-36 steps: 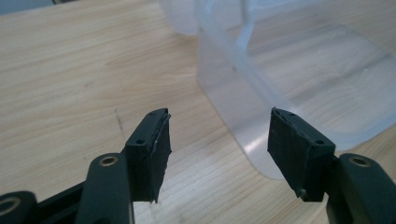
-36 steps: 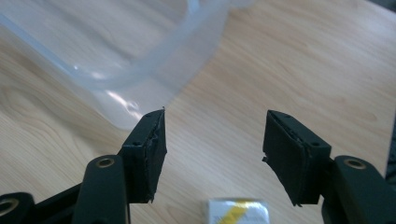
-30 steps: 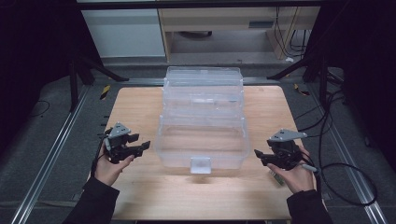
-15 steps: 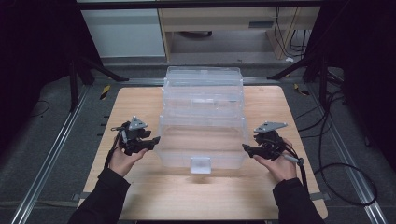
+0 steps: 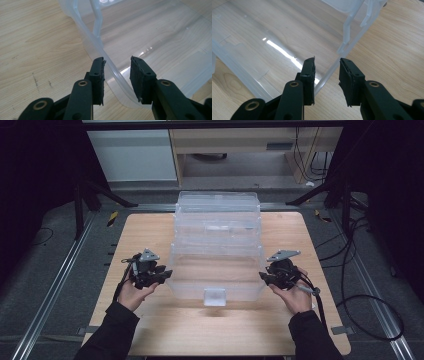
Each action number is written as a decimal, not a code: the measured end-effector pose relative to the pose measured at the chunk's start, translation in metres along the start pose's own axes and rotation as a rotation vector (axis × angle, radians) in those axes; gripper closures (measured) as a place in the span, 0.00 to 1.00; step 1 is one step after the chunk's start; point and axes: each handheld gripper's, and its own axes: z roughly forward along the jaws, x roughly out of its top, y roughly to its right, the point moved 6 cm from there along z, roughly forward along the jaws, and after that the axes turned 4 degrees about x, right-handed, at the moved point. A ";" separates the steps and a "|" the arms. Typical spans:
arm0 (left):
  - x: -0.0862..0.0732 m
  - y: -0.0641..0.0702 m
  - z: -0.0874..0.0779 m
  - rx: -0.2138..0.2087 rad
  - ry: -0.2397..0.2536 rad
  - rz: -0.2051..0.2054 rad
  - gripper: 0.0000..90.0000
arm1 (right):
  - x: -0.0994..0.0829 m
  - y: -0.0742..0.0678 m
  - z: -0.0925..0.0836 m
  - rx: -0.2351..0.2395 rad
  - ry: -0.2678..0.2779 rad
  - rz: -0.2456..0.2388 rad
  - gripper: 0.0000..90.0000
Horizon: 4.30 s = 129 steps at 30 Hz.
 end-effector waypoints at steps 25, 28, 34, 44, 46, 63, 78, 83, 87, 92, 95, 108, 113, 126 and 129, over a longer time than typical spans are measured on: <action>-0.004 0.005 0.001 0.015 -0.004 -0.062 0.69 | -0.001 0.003 0.014 -0.024 -0.009 0.029 0.65; -0.005 0.009 -0.001 0.029 -0.008 -0.069 0.69 | 0.000 0.004 0.016 -0.029 -0.005 0.018 0.66; -0.006 0.009 -0.001 0.035 -0.011 -0.038 0.67 | -0.003 0.004 0.025 -0.041 -0.031 0.011 0.70; 0.000 0.004 -0.012 0.019 0.049 -0.028 0.56 | 0.003 0.006 0.014 -0.036 0.037 0.051 0.49; 0.004 -0.001 -0.022 0.016 0.078 -0.040 0.52 | 0.006 0.009 0.005 -0.041 0.077 0.059 0.46; -0.028 -0.050 -0.027 0.111 0.074 -0.102 0.40 | -0.036 0.041 -0.049 -0.104 0.082 0.109 0.35; -0.054 -0.062 -0.011 0.143 0.010 -0.107 0.38 | -0.091 0.045 -0.043 -0.121 -0.082 0.128 0.28; -0.055 -0.060 -0.008 0.137 0.001 -0.094 0.37 | -0.102 0.048 -0.040 -0.109 -0.121 0.138 0.27; -0.057 -0.060 -0.007 0.136 -0.006 -0.096 0.37 | -0.108 0.047 -0.036 -0.094 -0.154 0.146 0.28; -0.057 -0.060 -0.007 0.134 -0.011 -0.092 0.37 | -0.115 0.045 -0.030 -0.068 -0.207 0.147 0.33; -0.057 -0.059 -0.006 0.137 -0.016 -0.087 0.37 | -0.119 0.045 -0.027 -0.049 -0.244 0.155 0.34; -0.059 -0.058 -0.004 0.137 -0.027 -0.078 0.38 | -0.124 0.046 -0.024 -0.039 -0.306 0.161 0.48; -0.058 -0.057 -0.004 0.137 -0.026 -0.073 0.38 | -0.124 0.046 -0.023 -0.044 -0.317 0.156 0.48; -0.057 -0.055 -0.003 0.133 -0.029 -0.067 0.39 | -0.121 0.046 -0.022 -0.049 -0.324 0.148 0.50; -0.058 -0.055 -0.003 0.130 -0.034 -0.065 0.39 | -0.116 0.046 -0.026 -0.042 -0.288 0.149 0.50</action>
